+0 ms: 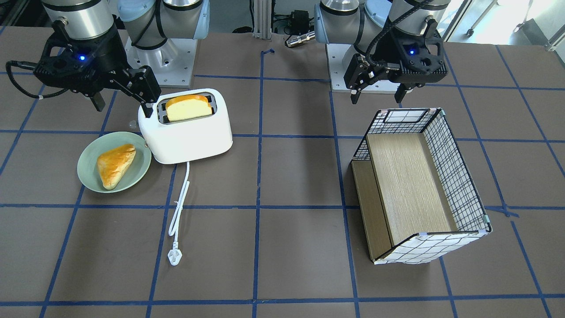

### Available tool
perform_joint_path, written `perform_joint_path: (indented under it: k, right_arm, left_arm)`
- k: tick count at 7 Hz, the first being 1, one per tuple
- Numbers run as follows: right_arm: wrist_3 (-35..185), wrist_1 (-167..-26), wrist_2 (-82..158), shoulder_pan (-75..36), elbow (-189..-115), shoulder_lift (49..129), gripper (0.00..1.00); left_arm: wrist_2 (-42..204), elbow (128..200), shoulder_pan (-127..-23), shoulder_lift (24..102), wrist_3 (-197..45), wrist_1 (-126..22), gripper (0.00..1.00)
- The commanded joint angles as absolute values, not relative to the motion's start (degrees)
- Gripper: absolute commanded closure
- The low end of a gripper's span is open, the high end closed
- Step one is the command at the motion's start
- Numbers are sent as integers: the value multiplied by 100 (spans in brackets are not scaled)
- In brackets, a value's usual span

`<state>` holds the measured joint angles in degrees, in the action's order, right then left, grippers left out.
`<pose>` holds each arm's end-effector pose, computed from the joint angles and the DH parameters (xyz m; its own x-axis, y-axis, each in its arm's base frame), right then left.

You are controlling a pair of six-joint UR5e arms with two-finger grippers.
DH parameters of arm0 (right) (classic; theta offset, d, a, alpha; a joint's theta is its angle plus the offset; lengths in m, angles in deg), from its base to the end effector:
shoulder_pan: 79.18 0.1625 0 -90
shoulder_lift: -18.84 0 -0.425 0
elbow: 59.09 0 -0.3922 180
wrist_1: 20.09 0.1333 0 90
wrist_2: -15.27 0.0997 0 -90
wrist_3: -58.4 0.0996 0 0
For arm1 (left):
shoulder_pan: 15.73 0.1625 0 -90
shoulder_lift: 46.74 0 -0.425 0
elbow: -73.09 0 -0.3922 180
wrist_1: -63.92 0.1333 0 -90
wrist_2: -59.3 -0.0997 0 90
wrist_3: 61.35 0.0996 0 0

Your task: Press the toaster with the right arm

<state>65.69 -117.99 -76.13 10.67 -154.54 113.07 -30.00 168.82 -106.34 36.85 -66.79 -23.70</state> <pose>0.1296 -0.4717 0.4907 -0.9913 0.1314 0.0093 0.1294 0.9845 -0.1185 -0.1393 -0.4481 0.4954 -0.9964 -0.0834 0.0172 -0.0842 0.9951 -0.0520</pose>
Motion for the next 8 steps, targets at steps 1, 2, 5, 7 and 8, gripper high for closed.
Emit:
perform_joint_path:
  k: [1,2,5,7,8]
  right_arm:
    - [6561,-11826,-7605,1073,-15454,11306,0]
    - [6569,-11853,-7614,1073,-15454,11306,0]
    - [6561,-11827,-7605,1064,-15454,11314,0]
    - [6569,-11844,-7605,1056,-15462,11297,0]
    - [6569,-11792,-7614,1038,-15454,11305,0]
  left_arm:
    - [-3000,16880,-10634,3684,-6679,-2370,0]
    - [-2991,16880,-10634,3684,-6679,-2370,0]
    - [-3000,16889,-10634,3684,-6679,-2370,0]
    - [-3000,16880,-10634,3684,-6679,-2370,0]
    - [-3000,16889,-10634,3684,-6679,-2370,0]
